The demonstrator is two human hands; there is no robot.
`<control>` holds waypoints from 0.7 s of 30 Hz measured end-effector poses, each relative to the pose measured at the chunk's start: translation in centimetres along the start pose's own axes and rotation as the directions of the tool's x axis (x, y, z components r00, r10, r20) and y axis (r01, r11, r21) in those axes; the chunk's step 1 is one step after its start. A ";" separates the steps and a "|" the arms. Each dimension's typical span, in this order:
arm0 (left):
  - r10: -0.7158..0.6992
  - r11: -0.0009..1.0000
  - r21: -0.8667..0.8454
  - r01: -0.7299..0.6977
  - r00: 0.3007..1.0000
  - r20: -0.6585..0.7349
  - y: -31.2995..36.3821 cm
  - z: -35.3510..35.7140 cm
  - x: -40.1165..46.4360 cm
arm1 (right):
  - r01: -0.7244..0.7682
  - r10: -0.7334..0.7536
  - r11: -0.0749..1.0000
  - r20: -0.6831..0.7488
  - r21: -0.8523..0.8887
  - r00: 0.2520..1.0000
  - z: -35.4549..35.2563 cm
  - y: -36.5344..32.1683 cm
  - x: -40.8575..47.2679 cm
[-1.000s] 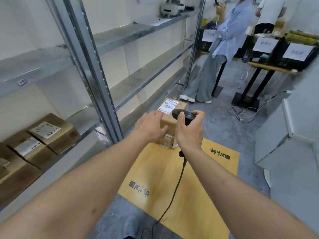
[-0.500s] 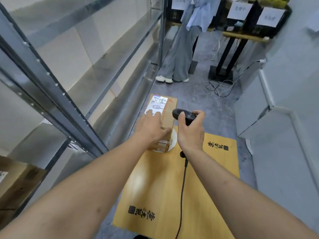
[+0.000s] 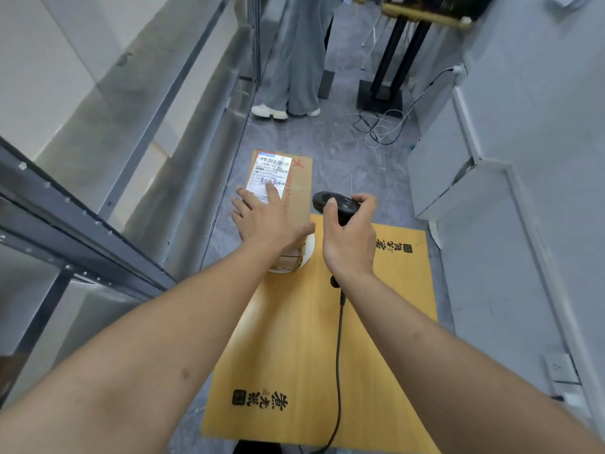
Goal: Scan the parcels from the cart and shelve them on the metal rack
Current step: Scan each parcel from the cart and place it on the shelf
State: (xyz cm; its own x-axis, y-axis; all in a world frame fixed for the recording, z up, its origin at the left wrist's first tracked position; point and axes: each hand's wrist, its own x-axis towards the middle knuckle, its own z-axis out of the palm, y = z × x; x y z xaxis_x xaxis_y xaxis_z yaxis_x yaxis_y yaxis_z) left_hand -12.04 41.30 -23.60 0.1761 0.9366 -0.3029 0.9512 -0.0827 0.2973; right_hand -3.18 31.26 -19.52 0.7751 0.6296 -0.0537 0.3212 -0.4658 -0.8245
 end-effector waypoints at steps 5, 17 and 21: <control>0.009 1.000 -0.027 -0.010 1.000 -0.023 -0.2 0.0 -1.2 | -0.014 0.014 1.000 -0.008 0.011 1.000 -0.4 0.8 -1.0; -0.147 0.989 -0.013 0.146 0.987 -0.065 -3.0 -0.4 -11.5 | 0.028 -0.055 0.990 0.189 0.139 0.980 -3.5 2.1 -6.6; -0.225 0.974 -0.022 0.224 0.966 -0.124 -4.3 1.4 -15.3 | 0.047 -0.087 0.988 0.275 0.148 0.957 -4.4 4.0 -8.6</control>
State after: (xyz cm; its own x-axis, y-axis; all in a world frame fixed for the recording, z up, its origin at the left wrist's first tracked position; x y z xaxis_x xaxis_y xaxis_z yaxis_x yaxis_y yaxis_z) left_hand -18.49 26.85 -21.51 -0.0756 0.9660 -0.2474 0.9607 0.1370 0.2413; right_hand -6.21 21.25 -19.89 0.5644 0.8144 -0.1348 0.2731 -0.3383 -0.9006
